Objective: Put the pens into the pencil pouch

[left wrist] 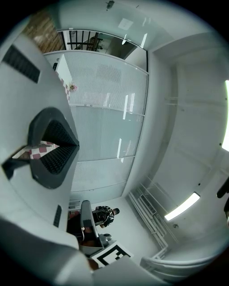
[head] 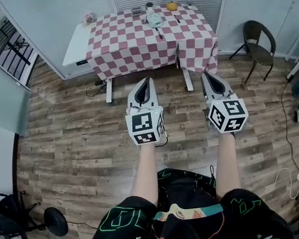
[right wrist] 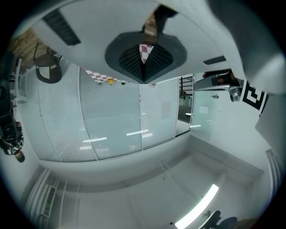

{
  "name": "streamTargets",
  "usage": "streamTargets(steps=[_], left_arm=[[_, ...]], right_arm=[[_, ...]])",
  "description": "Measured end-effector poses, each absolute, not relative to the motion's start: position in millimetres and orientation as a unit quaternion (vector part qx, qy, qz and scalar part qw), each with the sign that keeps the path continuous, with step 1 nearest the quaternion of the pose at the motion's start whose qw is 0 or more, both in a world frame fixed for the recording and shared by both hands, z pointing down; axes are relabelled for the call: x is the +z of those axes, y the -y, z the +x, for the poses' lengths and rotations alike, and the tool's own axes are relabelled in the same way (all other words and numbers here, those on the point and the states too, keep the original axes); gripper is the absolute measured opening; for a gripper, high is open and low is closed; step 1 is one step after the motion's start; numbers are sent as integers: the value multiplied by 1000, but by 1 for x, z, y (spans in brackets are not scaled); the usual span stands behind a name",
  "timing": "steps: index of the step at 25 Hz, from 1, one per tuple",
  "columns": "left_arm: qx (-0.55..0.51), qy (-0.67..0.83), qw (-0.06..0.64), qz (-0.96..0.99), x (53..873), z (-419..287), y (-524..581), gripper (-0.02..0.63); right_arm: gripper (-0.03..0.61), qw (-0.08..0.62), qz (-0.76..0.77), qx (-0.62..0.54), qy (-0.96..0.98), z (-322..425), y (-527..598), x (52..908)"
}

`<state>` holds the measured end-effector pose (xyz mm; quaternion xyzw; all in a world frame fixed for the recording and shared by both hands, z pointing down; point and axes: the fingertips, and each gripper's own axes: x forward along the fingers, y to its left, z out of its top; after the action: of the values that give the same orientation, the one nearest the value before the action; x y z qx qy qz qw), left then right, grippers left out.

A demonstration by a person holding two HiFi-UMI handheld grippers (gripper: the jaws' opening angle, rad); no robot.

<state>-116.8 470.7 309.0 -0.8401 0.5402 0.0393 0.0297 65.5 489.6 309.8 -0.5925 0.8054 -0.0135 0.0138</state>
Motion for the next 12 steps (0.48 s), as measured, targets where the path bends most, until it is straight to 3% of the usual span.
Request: streamTargets(steps=[12], left_arm=[[35, -553, 32, -832, 307, -126, -469, -3]], right_arm=[[2, 17, -593, -24, -804, 69, -481, 309]])
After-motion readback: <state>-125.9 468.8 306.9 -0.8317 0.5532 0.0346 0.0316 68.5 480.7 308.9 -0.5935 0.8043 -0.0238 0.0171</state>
